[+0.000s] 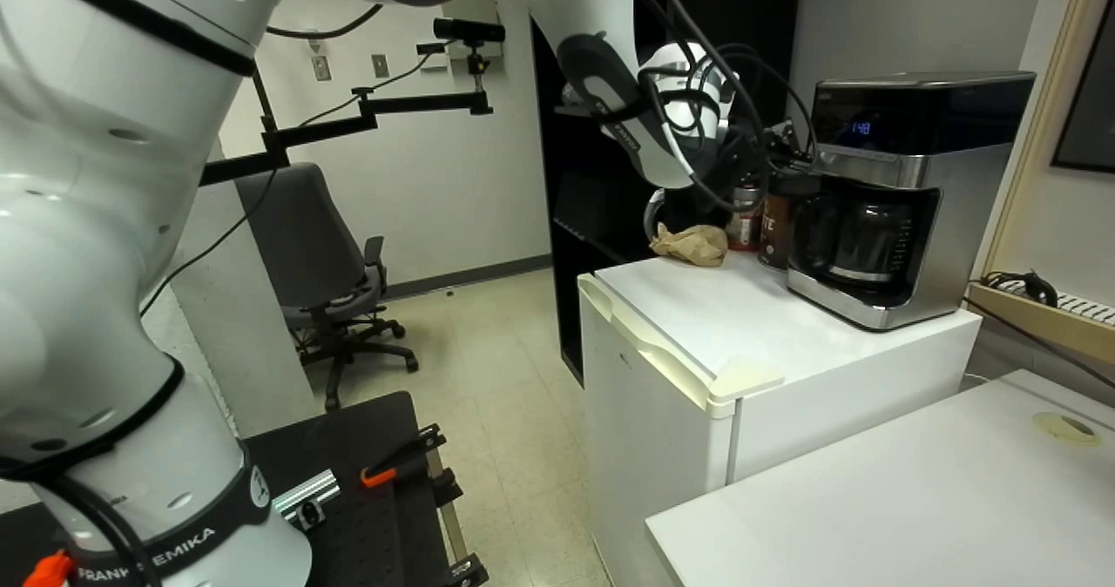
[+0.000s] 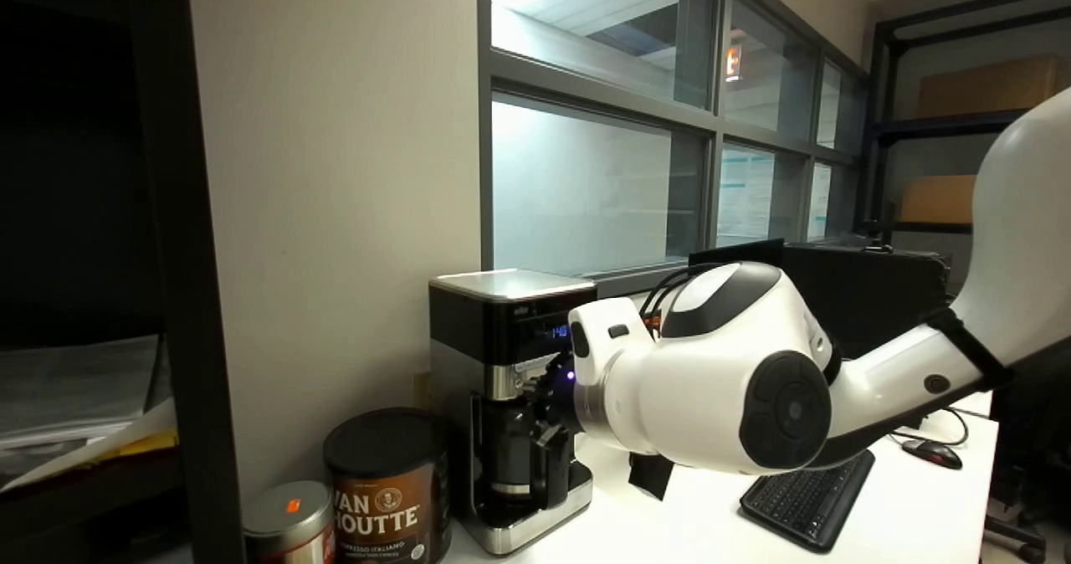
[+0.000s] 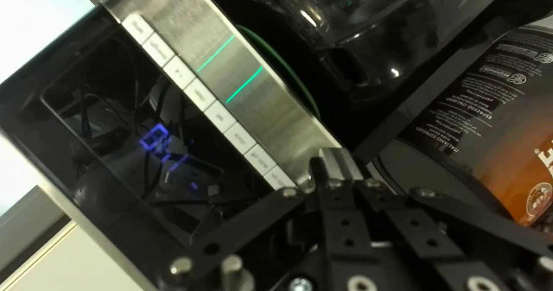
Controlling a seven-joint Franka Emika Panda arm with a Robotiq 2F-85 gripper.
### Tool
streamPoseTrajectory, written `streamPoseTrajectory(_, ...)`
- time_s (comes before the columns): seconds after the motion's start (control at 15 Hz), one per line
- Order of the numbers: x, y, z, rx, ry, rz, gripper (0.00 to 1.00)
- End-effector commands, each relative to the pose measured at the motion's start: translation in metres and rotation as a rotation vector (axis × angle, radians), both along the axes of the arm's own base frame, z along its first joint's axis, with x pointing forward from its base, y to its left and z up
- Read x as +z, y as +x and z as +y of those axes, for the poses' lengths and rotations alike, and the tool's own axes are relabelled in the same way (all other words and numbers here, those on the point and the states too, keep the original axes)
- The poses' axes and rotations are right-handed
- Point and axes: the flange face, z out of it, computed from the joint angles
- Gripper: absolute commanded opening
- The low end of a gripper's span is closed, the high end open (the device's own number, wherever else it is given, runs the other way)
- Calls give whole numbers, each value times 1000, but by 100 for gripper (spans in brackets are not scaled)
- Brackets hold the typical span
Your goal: Turn on the coffeemaker.
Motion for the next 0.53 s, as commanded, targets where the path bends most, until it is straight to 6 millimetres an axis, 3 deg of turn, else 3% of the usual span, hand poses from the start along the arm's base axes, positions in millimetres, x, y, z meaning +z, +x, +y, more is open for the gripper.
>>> streamPoseTrajectory(0.0, 3, 7, 8, 13, 5, -33, 0)
streamPoseTrajectory(0.47, 3, 13, 6, 7, 6, -38, 0)
